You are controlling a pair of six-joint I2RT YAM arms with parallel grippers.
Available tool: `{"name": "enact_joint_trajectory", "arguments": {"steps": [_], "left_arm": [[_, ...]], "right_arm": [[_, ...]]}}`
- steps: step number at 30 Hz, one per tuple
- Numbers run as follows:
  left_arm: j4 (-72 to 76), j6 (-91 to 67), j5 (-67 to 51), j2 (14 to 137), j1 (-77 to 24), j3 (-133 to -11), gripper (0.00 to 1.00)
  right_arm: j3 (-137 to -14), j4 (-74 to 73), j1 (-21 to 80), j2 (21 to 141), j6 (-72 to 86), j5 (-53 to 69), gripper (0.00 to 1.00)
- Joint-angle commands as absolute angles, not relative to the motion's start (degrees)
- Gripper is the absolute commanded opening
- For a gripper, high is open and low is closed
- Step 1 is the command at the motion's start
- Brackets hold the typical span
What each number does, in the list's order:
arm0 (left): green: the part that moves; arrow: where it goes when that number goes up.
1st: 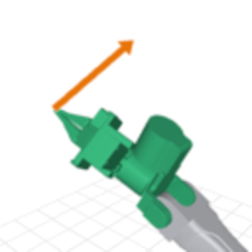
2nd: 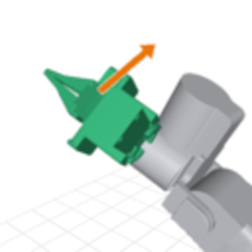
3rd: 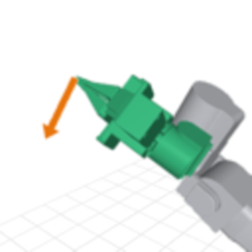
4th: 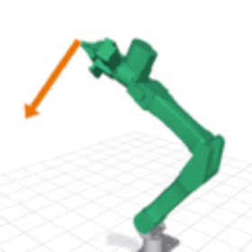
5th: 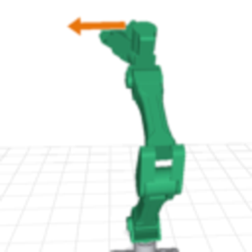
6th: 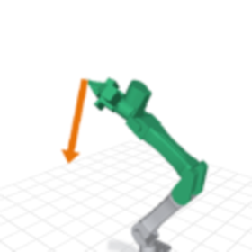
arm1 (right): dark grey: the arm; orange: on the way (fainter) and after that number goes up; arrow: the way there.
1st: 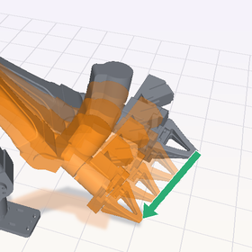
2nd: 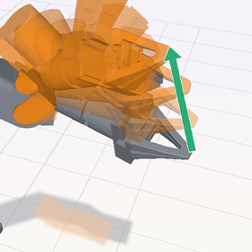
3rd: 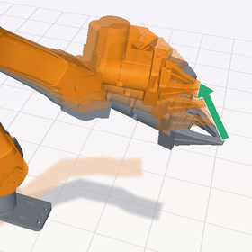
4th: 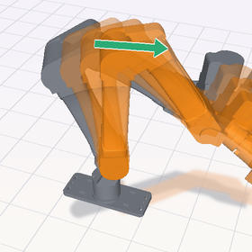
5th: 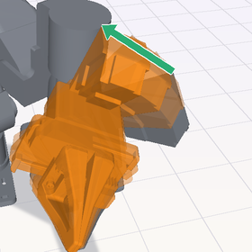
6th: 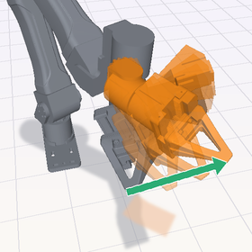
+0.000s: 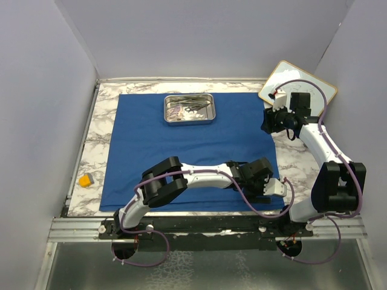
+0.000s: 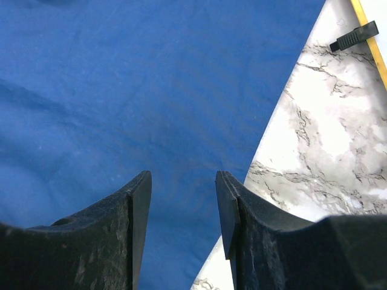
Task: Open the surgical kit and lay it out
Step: Smooth out the surgical kit at the center of the board.
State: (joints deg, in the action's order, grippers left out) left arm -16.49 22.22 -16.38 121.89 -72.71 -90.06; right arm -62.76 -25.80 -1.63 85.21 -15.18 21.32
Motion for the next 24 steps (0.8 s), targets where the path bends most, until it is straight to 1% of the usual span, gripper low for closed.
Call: {"name": "enact_joint_trajectory", "arguments": {"steps": [1,8,10,12,24], "left_arm": [[-15.75,23.79,-14.36,123.61,-72.86,-89.47,0.68],[-16.4,24.27,-14.33,124.63,-72.82,-88.8,0.68],[-16.57,24.13,-14.08,125.08,-72.86,-88.62,0.66],[-17.01,23.94,-13.9,125.47,-72.86,-88.59,0.61],[-19.42,22.43,-15.41,126.56,-72.86,-89.74,0.28]], "right_arm": [[-62.4,-25.02,-2.2,84.11,-15.81,23.54,0.47],[-62.35,-25.13,-2.27,84.16,-15.82,24.17,0.47],[-62.36,-25.22,-2.28,84.11,-15.82,24.38,0.47],[-62.4,-25.24,-2.29,84.18,-15.82,24.56,0.47],[-62.39,-25.47,-2.29,84.04,-15.91,25.12,0.47]]}}
